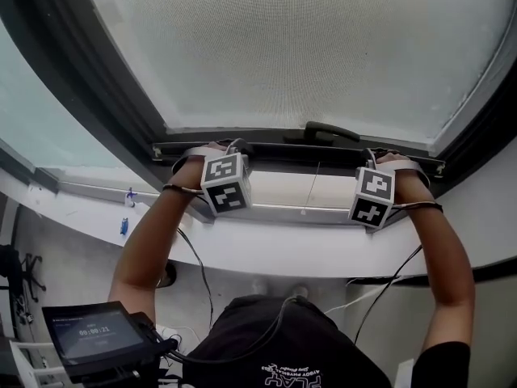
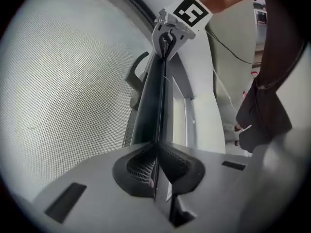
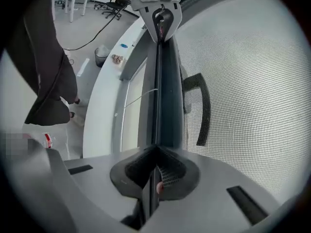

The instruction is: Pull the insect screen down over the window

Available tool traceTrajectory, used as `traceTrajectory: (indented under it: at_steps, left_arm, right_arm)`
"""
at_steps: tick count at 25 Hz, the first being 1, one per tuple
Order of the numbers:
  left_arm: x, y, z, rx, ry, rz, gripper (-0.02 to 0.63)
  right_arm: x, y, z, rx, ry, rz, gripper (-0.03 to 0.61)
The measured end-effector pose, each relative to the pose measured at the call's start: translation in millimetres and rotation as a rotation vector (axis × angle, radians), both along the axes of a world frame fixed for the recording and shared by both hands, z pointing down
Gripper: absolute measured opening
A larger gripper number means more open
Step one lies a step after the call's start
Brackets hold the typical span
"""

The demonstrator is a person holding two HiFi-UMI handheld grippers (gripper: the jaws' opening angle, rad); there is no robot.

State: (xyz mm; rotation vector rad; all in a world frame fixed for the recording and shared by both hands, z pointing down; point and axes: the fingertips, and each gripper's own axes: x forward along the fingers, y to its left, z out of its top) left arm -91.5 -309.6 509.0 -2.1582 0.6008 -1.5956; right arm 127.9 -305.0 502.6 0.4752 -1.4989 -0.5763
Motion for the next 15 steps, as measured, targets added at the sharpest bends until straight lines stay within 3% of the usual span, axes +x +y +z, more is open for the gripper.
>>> traceTrajectory:
  at_steps: [3,7,12,15]
  left_arm:
    - [1.4,3.0,2.9,-0.096,-0.031,-0.016,0.020]
    - [3.1,13.0,-8.0,-0.244,-0.007,0.024,0.018]
    - [2.2,21.2,-12.3,-0.321,-0.079,0.036,0.017]
    - [2.2,19.6,-12.8,-0.302,-0.094,0.030,0.015]
  right_arm:
    - [1.3,2.1,0.6,-0.070,0.012,0.012,0.011]
    - [1.1,8.5,-8.9,-0.139,-0.018,0.007,0.011]
    - [-0.1,14.9,-13.6,-0.199,-0.007,0.002,0.011]
    - [-0.7,12.6,-13.1,-0.149,0.005,0.005,0.011]
